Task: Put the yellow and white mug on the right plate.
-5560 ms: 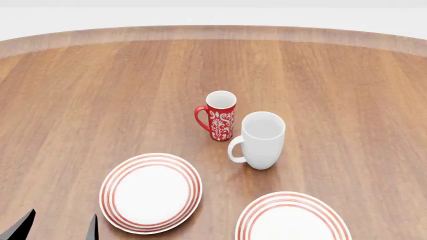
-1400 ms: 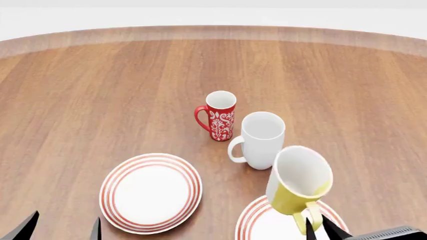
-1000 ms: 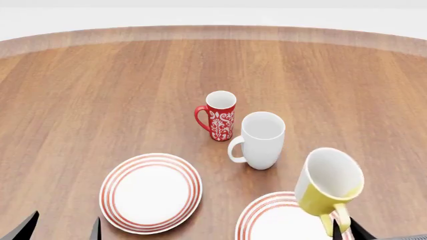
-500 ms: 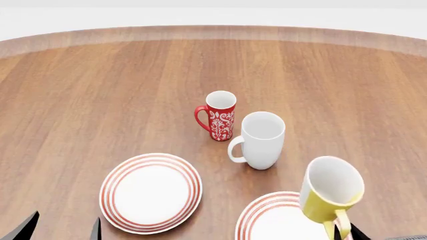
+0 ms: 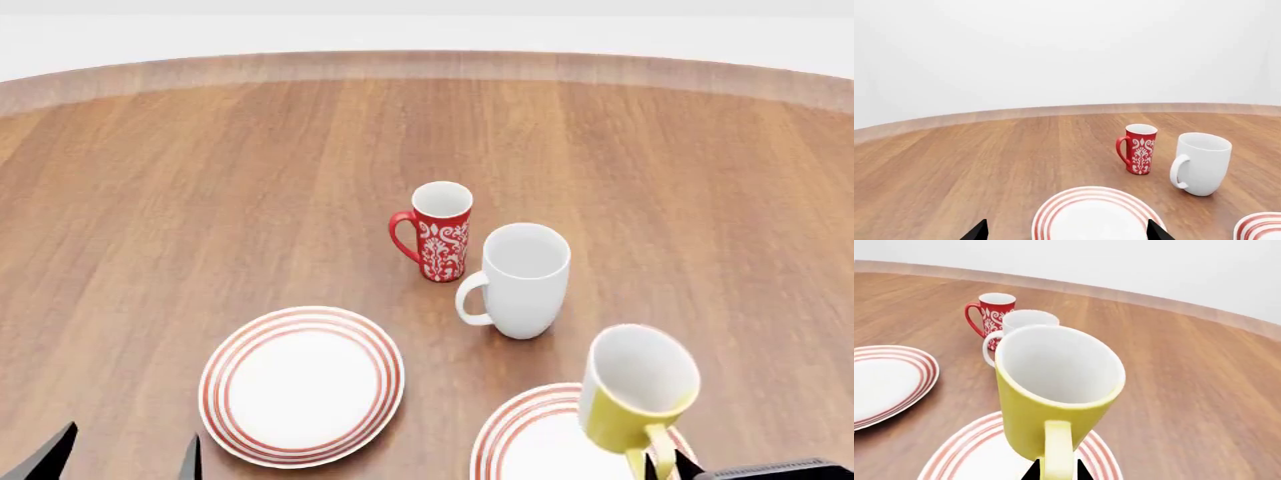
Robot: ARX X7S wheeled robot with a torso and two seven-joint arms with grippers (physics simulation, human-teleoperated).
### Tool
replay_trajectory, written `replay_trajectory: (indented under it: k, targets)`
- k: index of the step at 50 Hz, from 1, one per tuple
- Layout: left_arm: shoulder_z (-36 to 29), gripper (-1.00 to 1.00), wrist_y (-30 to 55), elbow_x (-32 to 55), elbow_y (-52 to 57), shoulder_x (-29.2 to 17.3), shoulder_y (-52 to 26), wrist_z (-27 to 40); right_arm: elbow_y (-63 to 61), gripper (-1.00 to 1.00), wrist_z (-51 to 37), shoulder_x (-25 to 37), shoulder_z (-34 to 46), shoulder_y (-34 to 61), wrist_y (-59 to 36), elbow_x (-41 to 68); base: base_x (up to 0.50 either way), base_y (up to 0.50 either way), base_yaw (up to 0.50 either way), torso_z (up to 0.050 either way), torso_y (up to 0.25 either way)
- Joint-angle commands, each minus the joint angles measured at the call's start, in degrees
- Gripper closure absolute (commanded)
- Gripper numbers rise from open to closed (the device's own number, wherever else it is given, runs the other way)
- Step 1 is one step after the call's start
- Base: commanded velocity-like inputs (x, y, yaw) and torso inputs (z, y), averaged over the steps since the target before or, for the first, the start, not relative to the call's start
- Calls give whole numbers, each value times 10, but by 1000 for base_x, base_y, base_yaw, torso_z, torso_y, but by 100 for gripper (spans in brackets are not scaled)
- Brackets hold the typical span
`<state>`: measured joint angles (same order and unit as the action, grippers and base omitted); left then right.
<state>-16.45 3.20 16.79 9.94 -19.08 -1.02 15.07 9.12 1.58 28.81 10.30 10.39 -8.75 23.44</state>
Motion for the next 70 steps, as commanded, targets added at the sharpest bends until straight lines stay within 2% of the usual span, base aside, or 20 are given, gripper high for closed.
replay_trajectory:
  k: [1, 70]
  targets:
    - [-1, -100, 0, 3, 0, -1, -1, 1, 46, 100, 10, -12, 9, 19, 11, -14, 0, 0, 0, 0, 0]
    - [-8, -100, -6, 9, -4, -8, -4, 9, 243, 100, 40, -63, 55, 93, 58, -55, 0, 0, 0, 0, 0]
